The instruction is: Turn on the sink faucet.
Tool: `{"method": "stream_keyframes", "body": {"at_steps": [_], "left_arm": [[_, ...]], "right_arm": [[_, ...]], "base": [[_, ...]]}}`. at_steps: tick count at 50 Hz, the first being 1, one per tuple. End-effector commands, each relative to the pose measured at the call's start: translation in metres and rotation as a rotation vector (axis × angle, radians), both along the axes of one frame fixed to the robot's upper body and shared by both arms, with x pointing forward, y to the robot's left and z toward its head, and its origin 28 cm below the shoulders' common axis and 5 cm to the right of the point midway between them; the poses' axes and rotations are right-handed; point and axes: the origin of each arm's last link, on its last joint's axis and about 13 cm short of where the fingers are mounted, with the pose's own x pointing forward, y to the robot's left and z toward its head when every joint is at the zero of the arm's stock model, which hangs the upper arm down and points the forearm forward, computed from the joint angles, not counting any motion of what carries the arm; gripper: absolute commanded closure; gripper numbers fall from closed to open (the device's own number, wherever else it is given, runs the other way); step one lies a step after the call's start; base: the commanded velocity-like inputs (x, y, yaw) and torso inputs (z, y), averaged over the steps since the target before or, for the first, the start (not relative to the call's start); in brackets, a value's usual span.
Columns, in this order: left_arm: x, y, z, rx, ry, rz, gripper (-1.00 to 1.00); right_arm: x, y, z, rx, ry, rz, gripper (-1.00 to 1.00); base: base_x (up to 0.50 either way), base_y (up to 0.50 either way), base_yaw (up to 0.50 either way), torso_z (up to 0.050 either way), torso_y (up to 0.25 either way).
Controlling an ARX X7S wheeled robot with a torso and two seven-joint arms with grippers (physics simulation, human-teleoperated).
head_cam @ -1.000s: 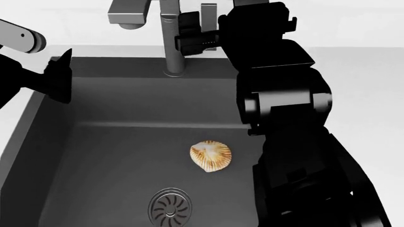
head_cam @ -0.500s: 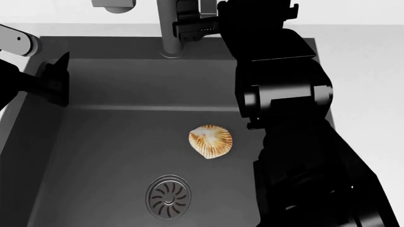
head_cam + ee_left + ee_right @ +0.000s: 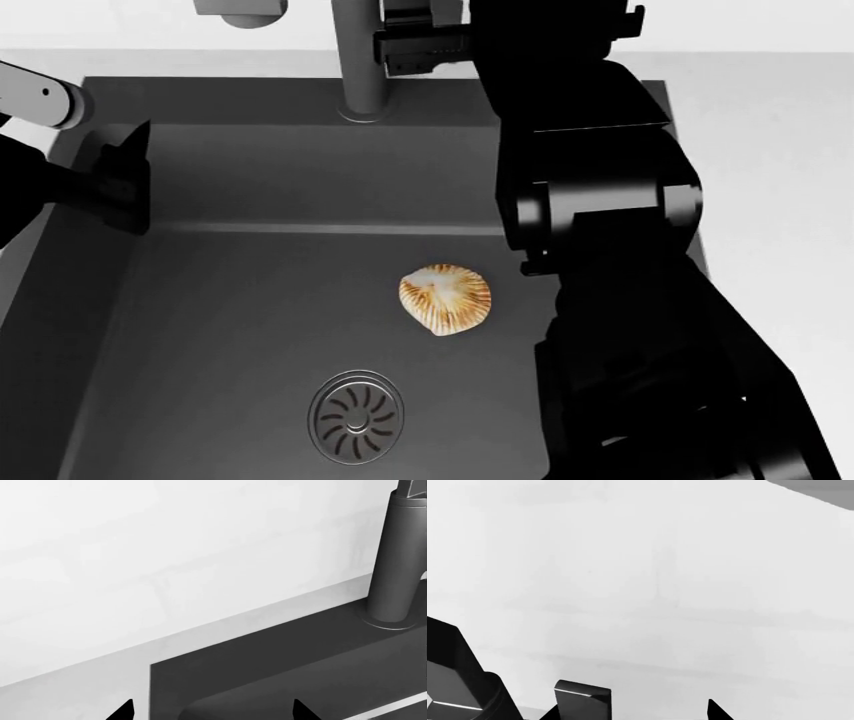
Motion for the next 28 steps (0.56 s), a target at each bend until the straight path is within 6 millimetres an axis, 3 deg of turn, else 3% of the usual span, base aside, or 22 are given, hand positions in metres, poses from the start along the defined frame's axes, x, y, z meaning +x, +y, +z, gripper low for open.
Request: {"method": "stream_keyframes", "body": {"at_steps": [1, 28], "left_arm": [[0.000, -0.002, -0.003, 0.001, 0.010, -0.006, -1.00], [-0.001, -0.002, -0.003, -0.004, 0.014, -0.008, -1.00]], "right_arm": [[0.000, 0.000, -0.001, -0.002, -0.017, -0.045, -1.00], [0.000, -0.005, -0.011, 0.040, 0.035, -0.106, -1.00]], "base": [[0.00, 0.00, 0.00, 0.000, 0.000], [0.00, 0.00, 0.00, 0.000, 0.000]]}}
